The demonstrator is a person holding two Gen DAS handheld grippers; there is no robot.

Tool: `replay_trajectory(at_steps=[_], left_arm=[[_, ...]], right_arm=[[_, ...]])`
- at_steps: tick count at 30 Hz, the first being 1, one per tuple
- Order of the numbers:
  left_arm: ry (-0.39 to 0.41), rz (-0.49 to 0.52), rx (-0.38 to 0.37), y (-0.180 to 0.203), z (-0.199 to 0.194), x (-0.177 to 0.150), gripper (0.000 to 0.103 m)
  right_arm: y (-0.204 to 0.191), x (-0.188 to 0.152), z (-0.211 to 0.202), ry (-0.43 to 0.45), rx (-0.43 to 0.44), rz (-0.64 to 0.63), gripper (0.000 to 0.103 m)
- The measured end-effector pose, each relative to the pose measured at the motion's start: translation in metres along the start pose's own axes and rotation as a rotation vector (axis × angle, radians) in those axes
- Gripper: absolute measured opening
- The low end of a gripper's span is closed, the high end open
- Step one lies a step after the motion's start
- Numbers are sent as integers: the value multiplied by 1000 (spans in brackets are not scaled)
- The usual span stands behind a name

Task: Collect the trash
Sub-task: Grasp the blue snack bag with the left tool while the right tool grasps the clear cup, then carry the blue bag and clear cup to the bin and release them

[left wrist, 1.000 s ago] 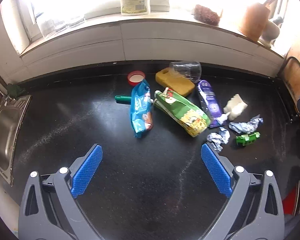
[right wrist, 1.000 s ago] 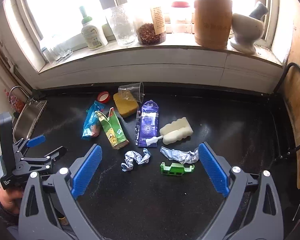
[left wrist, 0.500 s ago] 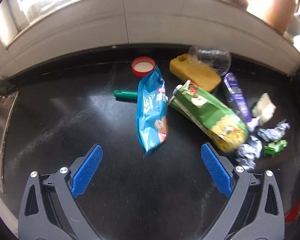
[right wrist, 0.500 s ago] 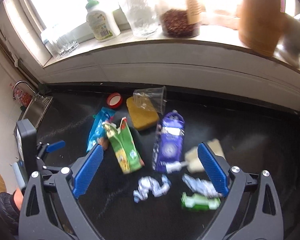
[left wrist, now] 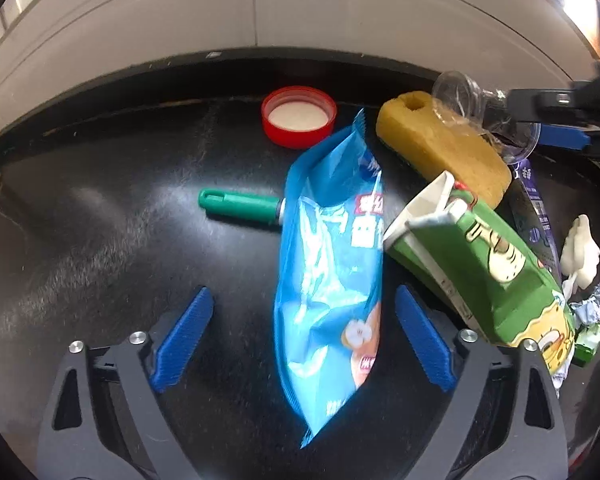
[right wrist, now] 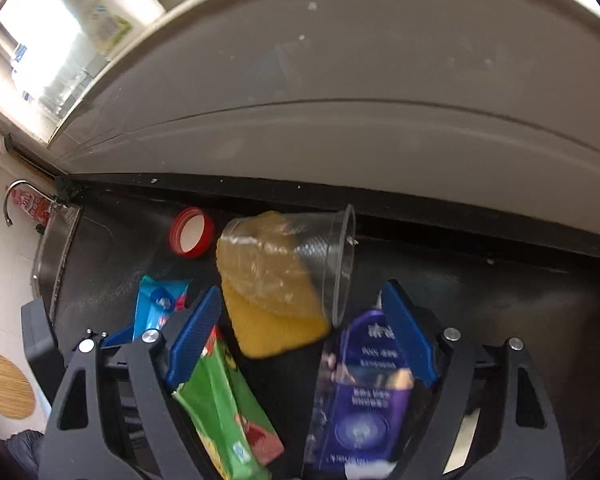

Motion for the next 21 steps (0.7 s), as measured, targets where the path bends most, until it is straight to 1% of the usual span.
replay_trajectory(at_steps=[1,2,3,4,5,6,7,8,12,13,21], left_arm=[[5,6,-3,2,0,2,81],[8,10,-6,4,-1,2,72],[11,15,-11,6,-2,3,65],[11,15,-15,7,-4,4,48],[6,15,-13,10,-7,4,30],[-12,14,6,9,-9,3,26],[-24,5,15,7,-12,2,22],[-25,-8,16,6,-17,2,14],[-18,-18,23,4,-38,-1,13],[-13,-17,24,4,-44,-1,12],[21,-10,25,13,-95,-7,12]], right_arm=[[0,0,3,-3,10,9,65],[0,0,5,-7,25,15,47],[-2,-1,6,-12,42,17,36],[-4,-1,5,-11,52,16,18],[-7,-2,2,-6,50,3,17],[-9,-3,-2,2,55,-10,10],[-13,-4,-8,12,62,-20,5],[-16,-5,-15,24,57,-35,5],[-27,-11,-44,55,46,-59,5],[-32,-17,-60,64,38,-78,5],[-43,-56,-127,105,-15,-159,5]])
Point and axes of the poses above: each gripper's, at about its wrist camera, not at the fingertips, and z roughly the way its jaws point, y to its right, x to its top, the point moved 8 cm from there along z, roughly the way its jaws point, and after that the axes turned 11 degrees about y, right-handed, at the moved point
